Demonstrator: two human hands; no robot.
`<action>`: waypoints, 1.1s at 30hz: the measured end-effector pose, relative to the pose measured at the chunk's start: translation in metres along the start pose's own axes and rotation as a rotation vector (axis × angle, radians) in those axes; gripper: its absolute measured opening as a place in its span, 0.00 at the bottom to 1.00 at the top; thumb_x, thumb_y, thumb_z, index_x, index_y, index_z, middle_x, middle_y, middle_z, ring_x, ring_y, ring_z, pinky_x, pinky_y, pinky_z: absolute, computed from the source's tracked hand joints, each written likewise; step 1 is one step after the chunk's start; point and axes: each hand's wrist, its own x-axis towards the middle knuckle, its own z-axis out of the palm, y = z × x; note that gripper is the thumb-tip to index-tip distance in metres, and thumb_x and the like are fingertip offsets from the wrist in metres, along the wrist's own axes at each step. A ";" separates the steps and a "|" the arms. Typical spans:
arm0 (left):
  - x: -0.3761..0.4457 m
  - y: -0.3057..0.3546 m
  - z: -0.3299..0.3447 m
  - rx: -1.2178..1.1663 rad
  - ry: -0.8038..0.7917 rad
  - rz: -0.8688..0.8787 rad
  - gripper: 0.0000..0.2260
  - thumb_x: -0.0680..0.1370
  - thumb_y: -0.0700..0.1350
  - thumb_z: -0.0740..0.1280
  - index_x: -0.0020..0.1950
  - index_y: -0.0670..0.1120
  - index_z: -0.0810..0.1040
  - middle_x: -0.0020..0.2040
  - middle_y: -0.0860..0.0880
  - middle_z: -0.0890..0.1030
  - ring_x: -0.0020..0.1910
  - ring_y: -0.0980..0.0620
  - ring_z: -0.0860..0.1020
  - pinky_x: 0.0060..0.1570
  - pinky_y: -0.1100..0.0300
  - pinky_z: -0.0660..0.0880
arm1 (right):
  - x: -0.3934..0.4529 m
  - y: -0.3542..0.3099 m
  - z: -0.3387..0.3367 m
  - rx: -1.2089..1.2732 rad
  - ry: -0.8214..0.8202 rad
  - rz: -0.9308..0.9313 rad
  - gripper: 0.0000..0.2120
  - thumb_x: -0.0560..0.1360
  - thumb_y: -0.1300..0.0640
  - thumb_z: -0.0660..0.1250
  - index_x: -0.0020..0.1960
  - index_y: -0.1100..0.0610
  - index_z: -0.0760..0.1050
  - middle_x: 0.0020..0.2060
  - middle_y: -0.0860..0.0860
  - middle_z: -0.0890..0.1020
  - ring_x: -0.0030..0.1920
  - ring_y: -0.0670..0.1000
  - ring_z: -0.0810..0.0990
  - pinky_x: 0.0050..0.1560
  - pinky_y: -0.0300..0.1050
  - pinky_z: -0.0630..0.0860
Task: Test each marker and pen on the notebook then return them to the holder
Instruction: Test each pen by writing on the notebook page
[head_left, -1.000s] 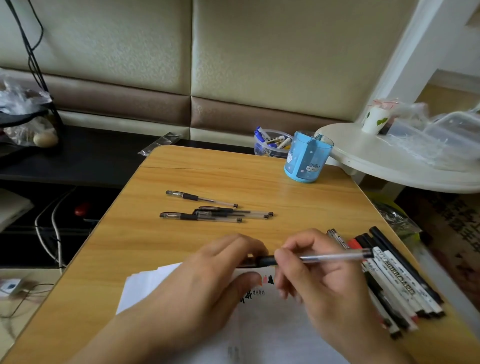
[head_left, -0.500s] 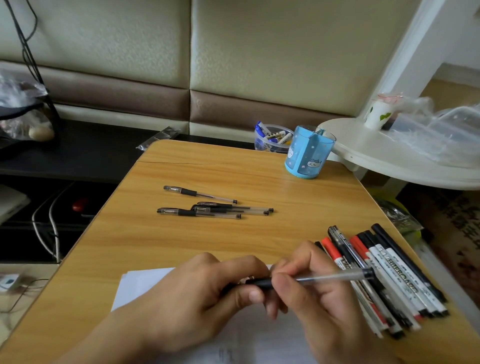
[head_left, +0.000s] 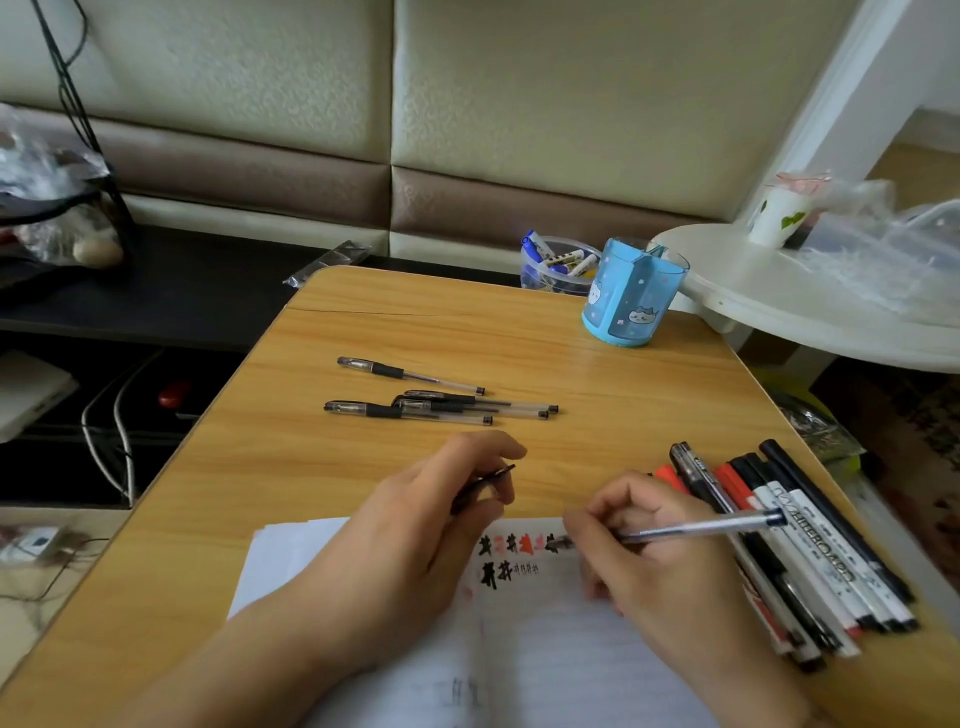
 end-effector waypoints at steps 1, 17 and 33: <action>0.000 -0.001 0.000 0.005 0.010 -0.012 0.15 0.79 0.43 0.63 0.62 0.57 0.68 0.49 0.60 0.77 0.42 0.60 0.76 0.41 0.70 0.70 | 0.000 0.002 0.002 -0.002 0.007 -0.001 0.14 0.72 0.63 0.73 0.32 0.57 0.72 0.21 0.57 0.76 0.20 0.51 0.73 0.21 0.43 0.67; 0.001 -0.004 0.002 0.080 0.029 -0.008 0.10 0.77 0.43 0.68 0.57 0.48 0.78 0.47 0.59 0.80 0.45 0.68 0.76 0.43 0.76 0.69 | -0.001 0.009 0.010 -0.158 0.074 -0.088 0.23 0.69 0.67 0.73 0.25 0.55 0.64 0.19 0.46 0.64 0.20 0.41 0.61 0.23 0.30 0.59; 0.000 -0.007 0.003 0.084 0.041 0.015 0.09 0.79 0.48 0.63 0.59 0.51 0.76 0.51 0.57 0.79 0.49 0.61 0.78 0.48 0.64 0.74 | 0.002 0.010 0.010 -0.163 0.075 -0.063 0.22 0.69 0.64 0.74 0.26 0.58 0.63 0.19 0.47 0.64 0.22 0.42 0.61 0.24 0.36 0.60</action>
